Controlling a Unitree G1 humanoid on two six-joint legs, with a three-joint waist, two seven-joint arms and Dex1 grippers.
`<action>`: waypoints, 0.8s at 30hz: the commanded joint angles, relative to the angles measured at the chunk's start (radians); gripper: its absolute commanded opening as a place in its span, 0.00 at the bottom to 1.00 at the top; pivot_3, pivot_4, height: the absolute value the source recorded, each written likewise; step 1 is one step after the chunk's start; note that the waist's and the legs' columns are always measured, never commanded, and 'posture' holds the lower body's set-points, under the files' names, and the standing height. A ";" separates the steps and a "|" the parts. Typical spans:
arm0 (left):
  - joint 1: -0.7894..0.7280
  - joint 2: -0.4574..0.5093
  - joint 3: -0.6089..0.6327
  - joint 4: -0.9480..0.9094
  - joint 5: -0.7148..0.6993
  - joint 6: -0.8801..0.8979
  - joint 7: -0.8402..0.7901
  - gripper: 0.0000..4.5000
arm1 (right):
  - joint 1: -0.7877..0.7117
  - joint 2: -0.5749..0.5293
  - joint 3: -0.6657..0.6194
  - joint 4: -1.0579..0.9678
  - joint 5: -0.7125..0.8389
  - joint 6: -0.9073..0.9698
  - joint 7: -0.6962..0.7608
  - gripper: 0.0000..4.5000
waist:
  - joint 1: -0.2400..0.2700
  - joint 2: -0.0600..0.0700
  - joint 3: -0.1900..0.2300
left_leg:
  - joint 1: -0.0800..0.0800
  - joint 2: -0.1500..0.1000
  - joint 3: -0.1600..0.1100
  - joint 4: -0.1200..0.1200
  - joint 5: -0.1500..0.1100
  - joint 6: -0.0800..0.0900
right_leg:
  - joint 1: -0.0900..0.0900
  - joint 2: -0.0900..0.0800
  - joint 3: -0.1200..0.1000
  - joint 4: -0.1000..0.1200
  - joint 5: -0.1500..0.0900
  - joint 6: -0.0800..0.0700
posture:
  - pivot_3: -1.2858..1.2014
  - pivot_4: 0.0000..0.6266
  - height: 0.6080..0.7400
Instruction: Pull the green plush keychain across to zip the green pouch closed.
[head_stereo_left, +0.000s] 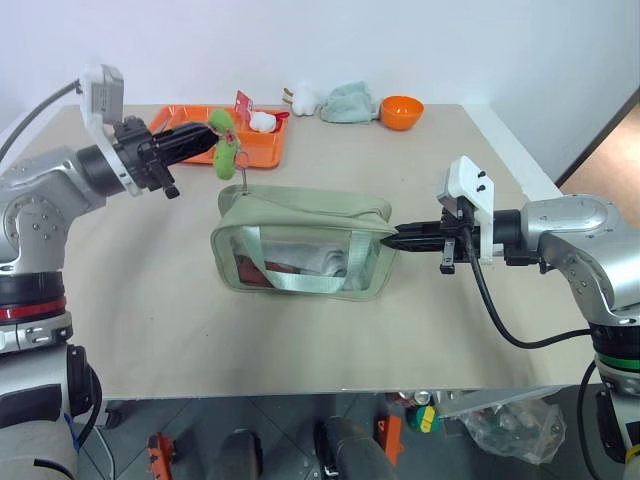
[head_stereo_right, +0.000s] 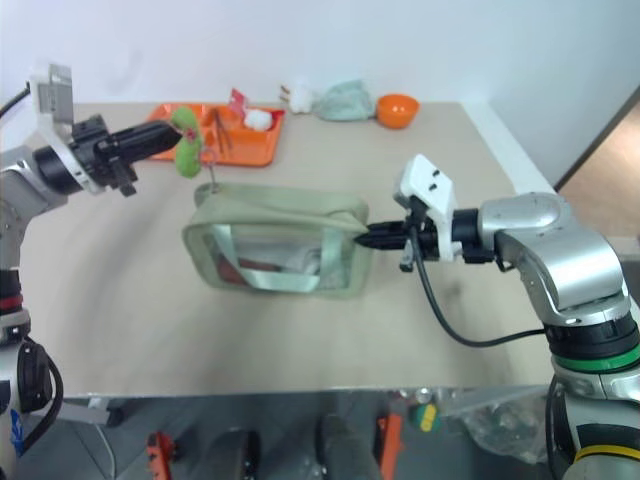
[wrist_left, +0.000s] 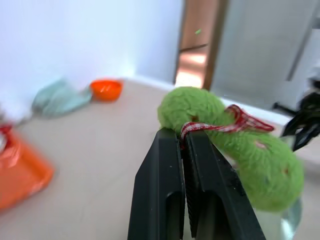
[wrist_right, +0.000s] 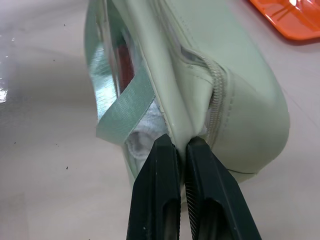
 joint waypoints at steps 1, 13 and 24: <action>-0.044 0.004 -0.091 -0.054 0.059 -0.067 -0.073 0.00 | -0.017 -0.001 -0.013 -0.015 0.001 -0.010 -0.006 0.00 | 0.001 0.000 0.000 | 0.000 0.000 0.000 0.000 0.000 0.000 | 0.000 0.000 0.000 0.000 0.000 0.000 | 0.52 0.24 1.00; -0.083 -0.028 -0.292 0.004 0.253 -0.218 -0.188 0.15 | 0.016 -0.011 -0.043 -0.056 0.018 0.007 -0.037 0.00 | 0.001 0.000 0.000 | 0.000 0.000 0.000 0.000 0.000 0.000 | 0.000 0.000 0.001 0.000 0.000 0.000 | 0.52 0.24 1.00; -0.105 -0.015 -0.222 0.005 0.216 -0.157 -0.206 0.95 | 0.017 -0.004 -0.040 -0.057 0.019 0.000 -0.049 0.00 | 0.000 0.000 0.000 | 0.000 0.000 0.000 0.001 0.000 0.000 | 0.000 0.000 0.001 0.000 0.000 0.000 | 0.52 0.24 1.00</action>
